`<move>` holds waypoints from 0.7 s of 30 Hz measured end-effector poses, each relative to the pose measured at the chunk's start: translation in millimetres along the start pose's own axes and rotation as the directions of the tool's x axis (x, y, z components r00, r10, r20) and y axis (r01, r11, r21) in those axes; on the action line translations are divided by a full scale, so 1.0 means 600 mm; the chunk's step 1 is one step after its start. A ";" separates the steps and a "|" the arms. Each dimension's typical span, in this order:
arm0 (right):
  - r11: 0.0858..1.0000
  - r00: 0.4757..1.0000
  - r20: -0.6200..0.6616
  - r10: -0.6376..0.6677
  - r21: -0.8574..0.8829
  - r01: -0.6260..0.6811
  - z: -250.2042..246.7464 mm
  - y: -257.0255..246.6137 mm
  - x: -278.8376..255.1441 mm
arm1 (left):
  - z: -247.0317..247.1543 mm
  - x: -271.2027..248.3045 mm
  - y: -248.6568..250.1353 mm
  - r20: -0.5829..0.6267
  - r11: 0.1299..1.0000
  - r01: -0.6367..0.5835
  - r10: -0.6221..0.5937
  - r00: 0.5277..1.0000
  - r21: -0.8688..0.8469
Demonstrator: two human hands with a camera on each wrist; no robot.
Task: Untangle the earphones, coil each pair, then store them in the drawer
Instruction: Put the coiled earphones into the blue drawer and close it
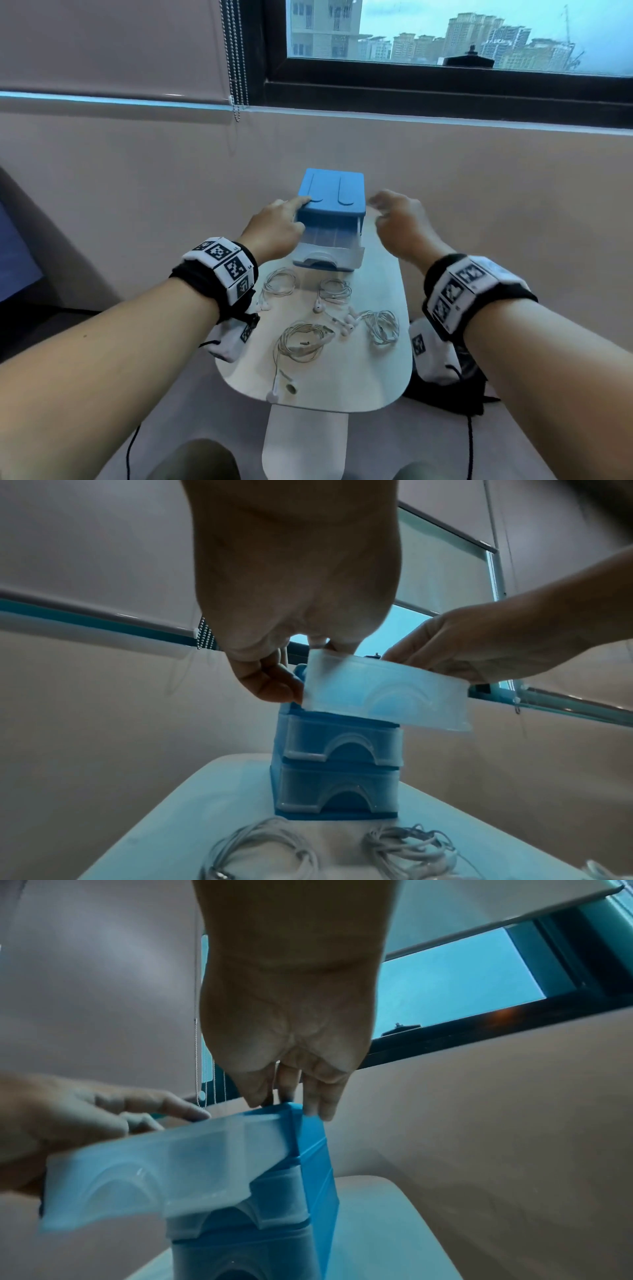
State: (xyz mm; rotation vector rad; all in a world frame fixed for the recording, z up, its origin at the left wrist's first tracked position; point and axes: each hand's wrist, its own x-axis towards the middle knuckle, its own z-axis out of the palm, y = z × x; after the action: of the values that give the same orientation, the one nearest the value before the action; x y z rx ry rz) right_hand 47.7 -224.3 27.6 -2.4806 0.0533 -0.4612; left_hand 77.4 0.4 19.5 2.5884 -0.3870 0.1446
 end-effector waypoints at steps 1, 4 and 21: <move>0.999 0.999 -0.033 0.031 -0.023 -0.032 -0.005 0.013 -0.010 | 0.000 -0.001 0.001 -0.008 1.000 -0.006 0.006 1.000 0.000; 0.941 0.911 0.354 0.209 -0.325 -0.090 -0.009 0.043 -0.051 | 0.000 -0.004 0.004 -0.032 1.000 -0.007 0.006 0.999 -0.014; 0.840 0.886 0.436 0.160 -0.531 0.110 -0.067 0.028 -0.070 | -0.008 -0.007 0.009 0.042 0.994 0.031 -0.026 0.999 -0.103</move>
State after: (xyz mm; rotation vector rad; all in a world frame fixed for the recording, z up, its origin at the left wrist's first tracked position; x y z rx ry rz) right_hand -4.3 -254.4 35.3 -3.0832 0.0244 0.2216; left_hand 71.3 -0.7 25.7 2.4968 -0.3624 0.0603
